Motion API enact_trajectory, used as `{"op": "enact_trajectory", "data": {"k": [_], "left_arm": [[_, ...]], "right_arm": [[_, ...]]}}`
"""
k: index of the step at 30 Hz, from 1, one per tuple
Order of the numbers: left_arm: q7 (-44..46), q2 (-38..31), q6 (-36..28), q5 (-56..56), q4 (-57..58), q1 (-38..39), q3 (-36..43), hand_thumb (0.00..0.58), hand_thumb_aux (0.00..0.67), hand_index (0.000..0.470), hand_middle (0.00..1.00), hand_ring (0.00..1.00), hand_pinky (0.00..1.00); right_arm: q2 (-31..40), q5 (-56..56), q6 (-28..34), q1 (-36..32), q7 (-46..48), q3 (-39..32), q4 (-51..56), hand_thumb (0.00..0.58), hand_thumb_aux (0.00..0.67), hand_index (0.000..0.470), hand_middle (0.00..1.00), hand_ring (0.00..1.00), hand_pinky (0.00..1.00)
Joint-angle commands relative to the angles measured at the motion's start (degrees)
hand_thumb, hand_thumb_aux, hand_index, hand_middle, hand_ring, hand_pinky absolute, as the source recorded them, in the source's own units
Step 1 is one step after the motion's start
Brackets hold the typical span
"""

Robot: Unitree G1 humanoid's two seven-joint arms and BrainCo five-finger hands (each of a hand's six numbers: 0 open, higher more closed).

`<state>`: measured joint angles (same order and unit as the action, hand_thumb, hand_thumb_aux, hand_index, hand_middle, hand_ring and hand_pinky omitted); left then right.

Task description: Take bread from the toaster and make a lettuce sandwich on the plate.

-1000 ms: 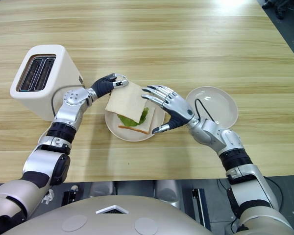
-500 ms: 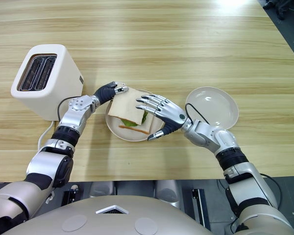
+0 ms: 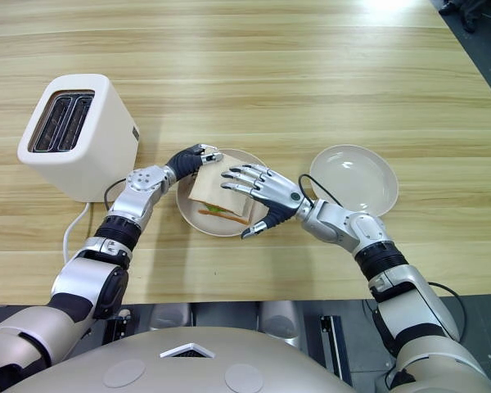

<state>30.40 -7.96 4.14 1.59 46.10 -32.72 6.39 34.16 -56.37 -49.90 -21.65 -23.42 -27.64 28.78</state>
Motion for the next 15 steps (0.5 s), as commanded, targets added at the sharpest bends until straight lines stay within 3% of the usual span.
{"op": "enact_trajectory", "data": {"k": [1, 15], "left_arm": [[-0.7, 0.7, -0.6, 0.4, -0.2, 0.3, 0.4, 0.580, 0.670, 0.460, 1.00, 1.00, 1.00], [-5.1, 0.9, 2.2, 5.1, 2.6, -0.6, 3.0, 0.580, 0.670, 0.460, 1.00, 1.00, 1.00]], "right_arm": [[0.0, -0.2, 0.7, -0.1, 0.6, -0.8, -0.2, 0.000, 0.000, 0.000, 0.00, 0.00, 0.00], [0.0, 0.7, 1.3, -0.2, 4.3, -1.7, -0.1, 0.000, 0.000, 0.000, 0.00, 0.00, 0.00]]}}
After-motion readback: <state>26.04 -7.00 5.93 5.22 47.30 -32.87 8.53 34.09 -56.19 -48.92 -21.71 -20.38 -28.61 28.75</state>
